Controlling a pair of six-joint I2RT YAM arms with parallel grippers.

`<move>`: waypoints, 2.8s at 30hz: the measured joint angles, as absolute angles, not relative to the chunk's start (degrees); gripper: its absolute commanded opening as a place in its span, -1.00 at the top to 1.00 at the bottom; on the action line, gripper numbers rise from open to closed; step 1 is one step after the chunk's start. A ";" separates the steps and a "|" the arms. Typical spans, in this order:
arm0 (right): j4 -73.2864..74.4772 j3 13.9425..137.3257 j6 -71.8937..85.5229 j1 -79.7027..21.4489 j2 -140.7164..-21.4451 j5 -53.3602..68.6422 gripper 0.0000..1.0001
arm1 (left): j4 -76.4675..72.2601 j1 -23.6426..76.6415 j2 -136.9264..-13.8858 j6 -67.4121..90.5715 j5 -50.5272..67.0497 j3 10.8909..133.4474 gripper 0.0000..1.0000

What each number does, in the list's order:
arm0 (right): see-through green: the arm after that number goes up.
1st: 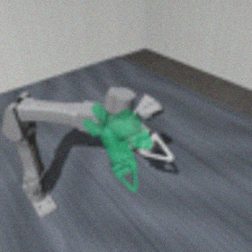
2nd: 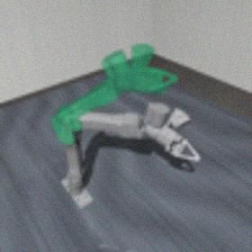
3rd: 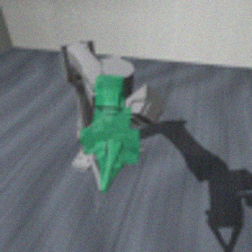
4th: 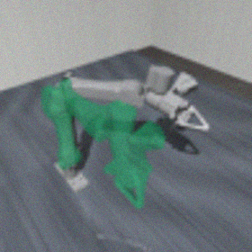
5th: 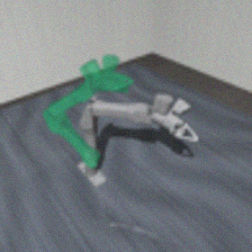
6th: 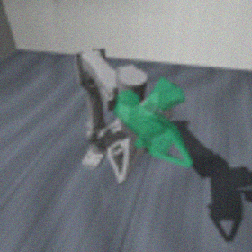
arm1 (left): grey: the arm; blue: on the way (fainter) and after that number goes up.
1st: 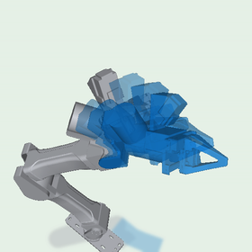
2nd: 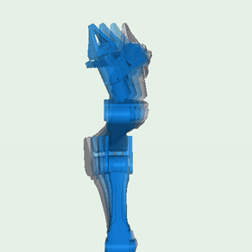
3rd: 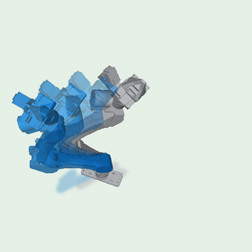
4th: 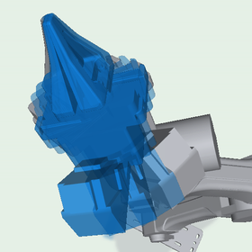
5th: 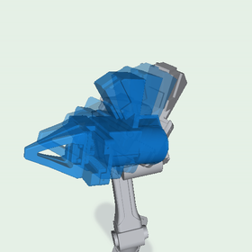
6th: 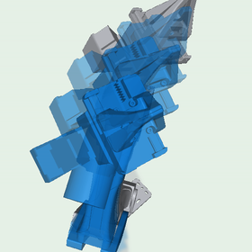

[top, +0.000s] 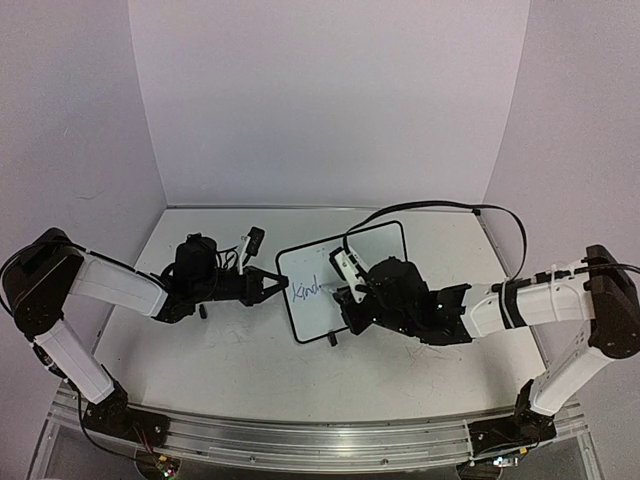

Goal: Write a sentence on the whiteboard

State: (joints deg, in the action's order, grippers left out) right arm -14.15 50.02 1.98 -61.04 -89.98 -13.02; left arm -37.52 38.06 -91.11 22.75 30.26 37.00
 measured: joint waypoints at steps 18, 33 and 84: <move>-14.57 51.08 1.96 -61.04 -91.25 -14.52 1.00 | -37.50 38.06 -91.05 22.74 30.28 37.00 1.00; -14.55 51.22 2.59 -61.06 -91.79 -15.35 1.00 | -37.45 38.06 -91.02 22.74 30.24 37.01 1.00; -13.93 51.18 4.42 -61.06 -91.81 -15.71 1.00 | -37.45 38.04 -91.02 22.74 30.00 37.01 1.00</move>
State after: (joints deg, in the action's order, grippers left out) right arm -13.93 51.18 4.42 -61.06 -91.81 -15.71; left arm -37.45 38.04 -91.02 22.74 30.00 37.01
